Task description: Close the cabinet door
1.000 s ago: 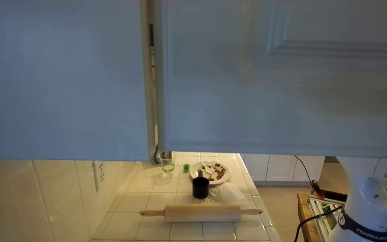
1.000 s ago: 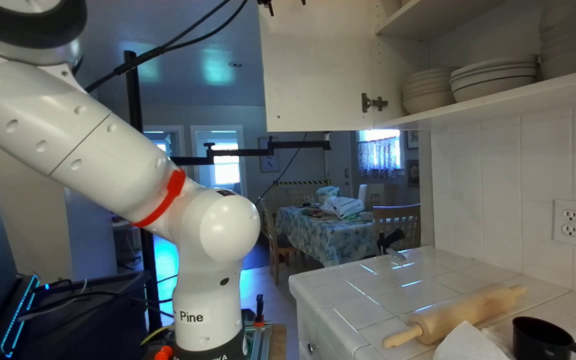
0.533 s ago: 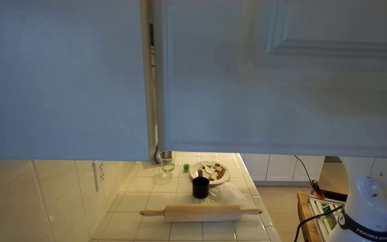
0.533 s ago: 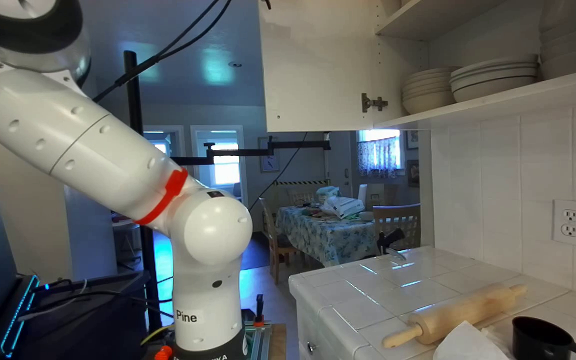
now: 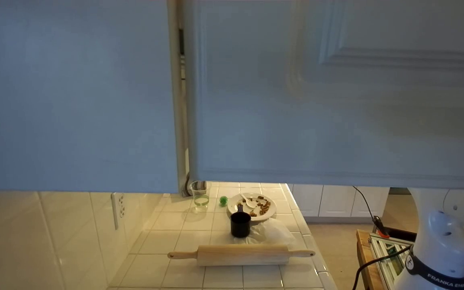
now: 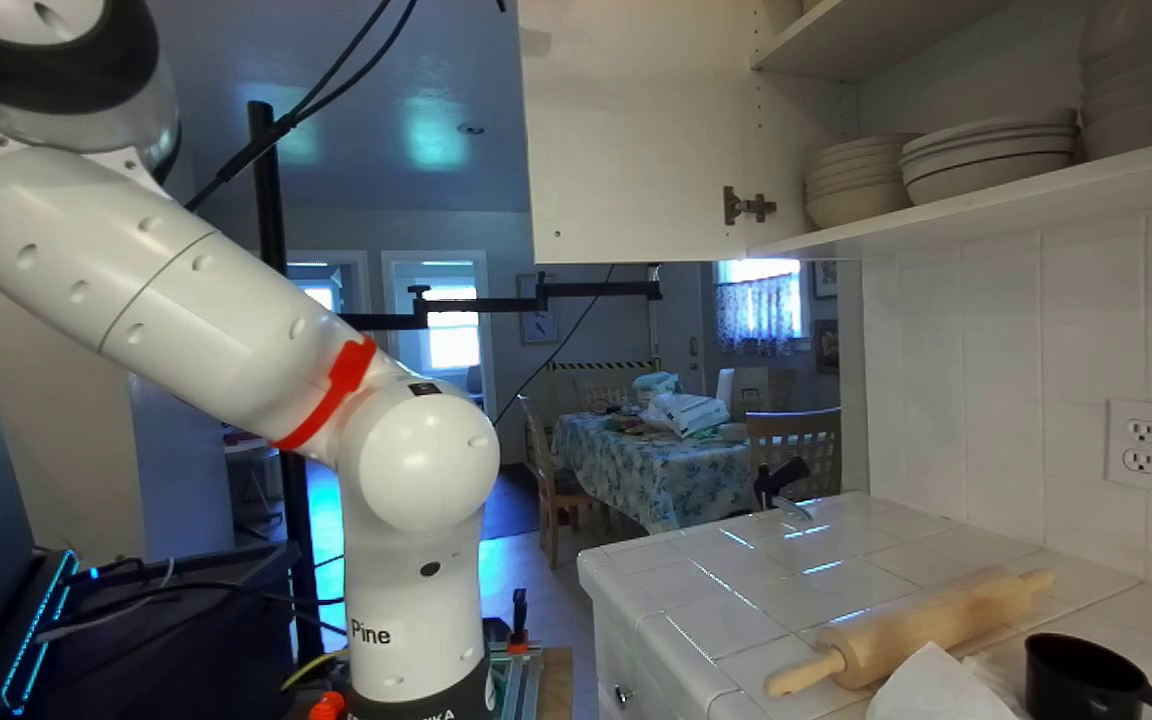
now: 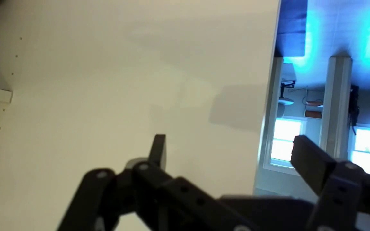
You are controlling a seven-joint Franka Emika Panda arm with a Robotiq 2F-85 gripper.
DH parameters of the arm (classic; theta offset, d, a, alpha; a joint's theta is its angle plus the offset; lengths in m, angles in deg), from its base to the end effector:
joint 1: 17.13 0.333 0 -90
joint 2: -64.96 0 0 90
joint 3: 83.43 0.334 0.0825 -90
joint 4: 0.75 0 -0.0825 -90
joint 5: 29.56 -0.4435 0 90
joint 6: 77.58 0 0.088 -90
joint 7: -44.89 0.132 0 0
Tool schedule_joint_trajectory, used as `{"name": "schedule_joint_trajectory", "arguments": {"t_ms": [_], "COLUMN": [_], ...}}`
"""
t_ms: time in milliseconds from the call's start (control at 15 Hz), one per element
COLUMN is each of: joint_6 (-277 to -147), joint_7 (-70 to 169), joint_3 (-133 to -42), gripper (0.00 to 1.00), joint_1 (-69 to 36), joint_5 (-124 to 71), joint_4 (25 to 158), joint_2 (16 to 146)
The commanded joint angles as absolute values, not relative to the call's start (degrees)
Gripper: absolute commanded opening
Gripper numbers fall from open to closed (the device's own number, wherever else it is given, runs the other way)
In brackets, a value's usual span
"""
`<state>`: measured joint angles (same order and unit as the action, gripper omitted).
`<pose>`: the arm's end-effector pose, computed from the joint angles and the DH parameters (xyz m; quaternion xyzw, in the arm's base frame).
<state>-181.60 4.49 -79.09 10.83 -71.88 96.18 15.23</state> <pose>0.1229 0.2012 0.9900 -0.6158 -0.5663 -0.4662 0.2877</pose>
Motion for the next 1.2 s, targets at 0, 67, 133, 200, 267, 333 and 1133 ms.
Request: {"name": "schedule_joint_trajectory", "arguments": {"t_ms": [0,67,133,200,267,333,1133], "joint_6": [-179.3,-179.8,-180.3,-180.7,-180.9,-180.9,-190.0], "joint_7": [6.5,6.9,8.1,8.8,9.4,9.7,15.9], "joint_3": [-77.7,-77.3,-76.8,-76.1,-75.6,-74.9,-67.4], "gripper": [1.00,1.00,1.00,1.00,1.00,1.00,1.00], "joint_1": [8.6,8.1,7.6,6.8,6.4,6.2,2.5], "joint_5": [-71.2,-71.2,-71.4,-70.9,-70.7,-70.4,-61.6], "joint_4": [92.5,92.3,91.8,91.3,91.0,90.7,89.0], "joint_2": [15.9,15.9,16.1,16.1,16.2,16.1,16.9]}}
